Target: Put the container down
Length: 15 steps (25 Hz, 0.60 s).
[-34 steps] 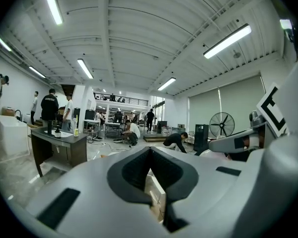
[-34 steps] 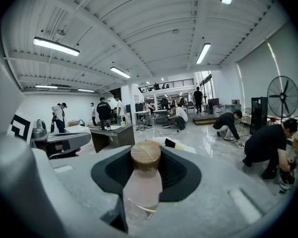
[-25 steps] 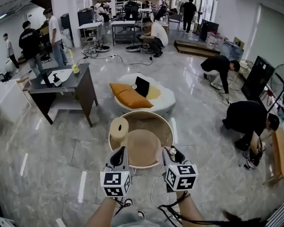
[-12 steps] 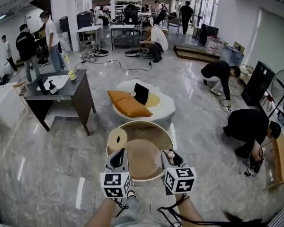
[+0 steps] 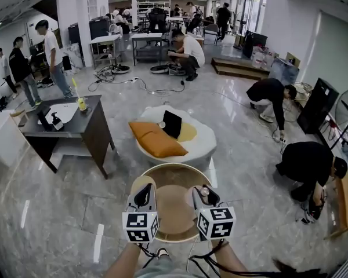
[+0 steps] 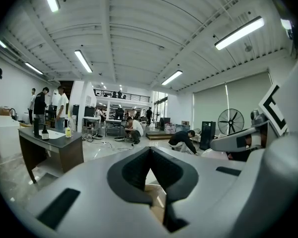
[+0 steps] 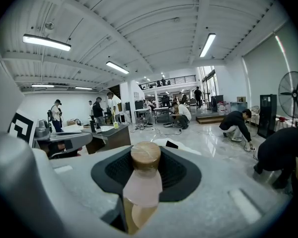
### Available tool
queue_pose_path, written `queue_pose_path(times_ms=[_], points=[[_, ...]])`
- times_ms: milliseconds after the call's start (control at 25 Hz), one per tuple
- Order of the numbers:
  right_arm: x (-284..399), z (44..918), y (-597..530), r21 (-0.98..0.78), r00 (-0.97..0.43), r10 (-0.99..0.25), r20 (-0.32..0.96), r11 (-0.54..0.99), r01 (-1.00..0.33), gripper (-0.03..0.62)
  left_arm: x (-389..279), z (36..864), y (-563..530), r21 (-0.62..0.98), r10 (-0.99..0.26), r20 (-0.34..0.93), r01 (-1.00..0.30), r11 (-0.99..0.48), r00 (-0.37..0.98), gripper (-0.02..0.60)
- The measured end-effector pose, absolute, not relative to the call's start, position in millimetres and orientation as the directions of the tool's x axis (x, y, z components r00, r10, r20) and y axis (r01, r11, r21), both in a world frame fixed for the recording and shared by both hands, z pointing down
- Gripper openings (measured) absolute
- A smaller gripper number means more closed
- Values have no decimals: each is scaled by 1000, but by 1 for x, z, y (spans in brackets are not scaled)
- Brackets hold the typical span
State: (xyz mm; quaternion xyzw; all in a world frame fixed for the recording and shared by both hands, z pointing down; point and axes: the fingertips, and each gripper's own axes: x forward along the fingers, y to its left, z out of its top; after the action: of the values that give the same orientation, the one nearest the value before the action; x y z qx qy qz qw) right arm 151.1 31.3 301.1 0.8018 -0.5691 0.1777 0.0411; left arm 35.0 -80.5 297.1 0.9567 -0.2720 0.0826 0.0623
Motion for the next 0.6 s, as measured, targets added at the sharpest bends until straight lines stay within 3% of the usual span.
queue_pose_path(times_ms=[600], points=[[193,317,-41,-107,291,-877,382,-355,-929,134,73,322,-166,116,-512,237,-548,-829,826,-5]])
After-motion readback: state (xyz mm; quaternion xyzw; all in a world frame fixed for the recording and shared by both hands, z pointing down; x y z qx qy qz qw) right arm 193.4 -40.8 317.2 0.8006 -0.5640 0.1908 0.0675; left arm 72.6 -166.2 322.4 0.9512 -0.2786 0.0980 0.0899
